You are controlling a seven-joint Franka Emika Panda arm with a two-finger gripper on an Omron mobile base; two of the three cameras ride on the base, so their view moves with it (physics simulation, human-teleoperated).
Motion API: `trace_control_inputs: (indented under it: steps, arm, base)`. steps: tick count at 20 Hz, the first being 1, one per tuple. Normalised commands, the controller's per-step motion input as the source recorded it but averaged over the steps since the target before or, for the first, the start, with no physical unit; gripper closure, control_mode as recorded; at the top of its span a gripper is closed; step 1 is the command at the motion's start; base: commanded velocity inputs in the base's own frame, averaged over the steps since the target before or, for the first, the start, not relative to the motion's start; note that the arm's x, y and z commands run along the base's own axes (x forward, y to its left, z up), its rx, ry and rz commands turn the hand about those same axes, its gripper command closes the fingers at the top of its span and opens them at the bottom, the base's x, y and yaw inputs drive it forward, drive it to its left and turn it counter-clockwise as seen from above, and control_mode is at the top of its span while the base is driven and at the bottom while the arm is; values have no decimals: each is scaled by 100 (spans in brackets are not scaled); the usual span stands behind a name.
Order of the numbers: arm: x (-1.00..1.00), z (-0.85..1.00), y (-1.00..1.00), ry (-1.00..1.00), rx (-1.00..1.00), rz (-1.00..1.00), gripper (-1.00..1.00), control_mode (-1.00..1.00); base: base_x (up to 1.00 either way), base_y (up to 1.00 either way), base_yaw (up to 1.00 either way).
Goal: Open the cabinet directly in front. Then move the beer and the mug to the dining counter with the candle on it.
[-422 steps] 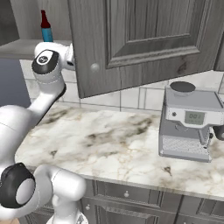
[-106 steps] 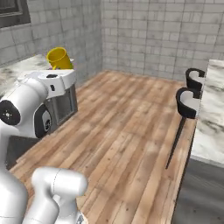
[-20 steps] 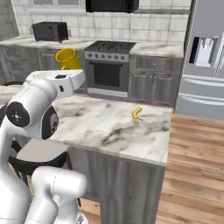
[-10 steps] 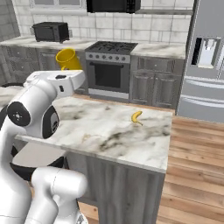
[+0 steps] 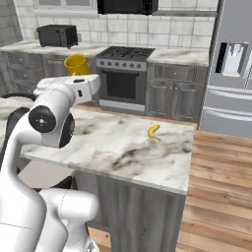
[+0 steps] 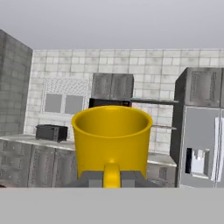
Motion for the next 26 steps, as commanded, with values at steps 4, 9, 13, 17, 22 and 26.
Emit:
trace_control_inputs:
  steps: [4,9,13,17,22,26]
  arm:
    - [0,-15,0,4,0,14,100,-100]
    - [0,0,0,0,0,0,100,-100]
    - [3,-4,12,19,-11,0,100,-100]
    - [38,-26,23,58,-26,1,100,-100]
    - [22,-40,28,49,-26,3,100,-100]
    - [13,-67,24,17,-13,13,100,-100]
  base:
    - [0,0,0]
    - [0,0,0]
    - [0,0,0]
    - [0,0,0]
    - [0,0,0]
    - [0,0,0]
